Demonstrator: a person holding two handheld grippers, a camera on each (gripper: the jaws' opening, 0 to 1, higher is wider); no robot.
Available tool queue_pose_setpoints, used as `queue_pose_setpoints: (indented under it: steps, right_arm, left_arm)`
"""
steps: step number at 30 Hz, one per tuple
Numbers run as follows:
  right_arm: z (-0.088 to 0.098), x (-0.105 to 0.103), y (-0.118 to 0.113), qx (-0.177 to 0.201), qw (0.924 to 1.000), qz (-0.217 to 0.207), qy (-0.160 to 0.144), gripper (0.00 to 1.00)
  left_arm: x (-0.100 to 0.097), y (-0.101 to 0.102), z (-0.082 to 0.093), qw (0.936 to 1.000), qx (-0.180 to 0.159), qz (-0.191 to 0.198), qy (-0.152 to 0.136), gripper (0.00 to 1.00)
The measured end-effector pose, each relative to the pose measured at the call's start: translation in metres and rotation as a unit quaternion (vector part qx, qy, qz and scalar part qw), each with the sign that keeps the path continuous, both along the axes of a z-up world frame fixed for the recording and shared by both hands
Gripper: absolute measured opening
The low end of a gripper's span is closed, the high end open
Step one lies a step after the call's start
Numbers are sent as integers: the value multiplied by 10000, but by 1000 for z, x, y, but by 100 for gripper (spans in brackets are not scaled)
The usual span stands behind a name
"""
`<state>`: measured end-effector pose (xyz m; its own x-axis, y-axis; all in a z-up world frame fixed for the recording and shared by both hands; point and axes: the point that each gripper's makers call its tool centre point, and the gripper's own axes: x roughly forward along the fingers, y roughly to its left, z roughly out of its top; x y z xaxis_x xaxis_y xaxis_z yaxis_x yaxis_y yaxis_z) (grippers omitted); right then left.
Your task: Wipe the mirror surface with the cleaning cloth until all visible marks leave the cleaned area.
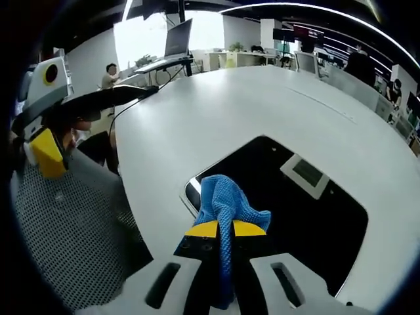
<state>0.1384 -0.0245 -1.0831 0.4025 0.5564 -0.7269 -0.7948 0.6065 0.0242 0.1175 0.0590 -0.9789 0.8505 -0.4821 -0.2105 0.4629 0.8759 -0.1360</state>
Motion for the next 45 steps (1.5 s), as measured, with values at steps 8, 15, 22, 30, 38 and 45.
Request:
queue_pose_setpoints:
  steps: [8, 15, 22, 30, 38, 45]
  right_arm:
    - [0, 0, 20, -106, 9995, 291, -77, 0]
    - [0, 1, 34, -131, 9989, 397, -201, 0]
    - [0, 0, 40, -215, 9981, 501, -291, 0]
    - [0, 0, 39, -144, 9984, 481, -261, 0]
    - [0, 1, 38, -118, 9984, 507, -209, 0]
    - [0, 3, 38, -41, 9995, 316, -14, 0]
  left_arm:
    - [0, 0, 1, 10000, -20, 0, -14, 90]
    - [1, 1, 1, 10000, -33, 9, -28, 90]
    - [1, 0, 2, 10000, -48, 0, -36, 90]
    - [0, 0, 2, 10000, -50, 4, -33, 90]
    - [1, 0, 2, 10000, -50, 8, -40, 90]
    - [0, 1, 2, 10000, -40, 10, -28, 90]
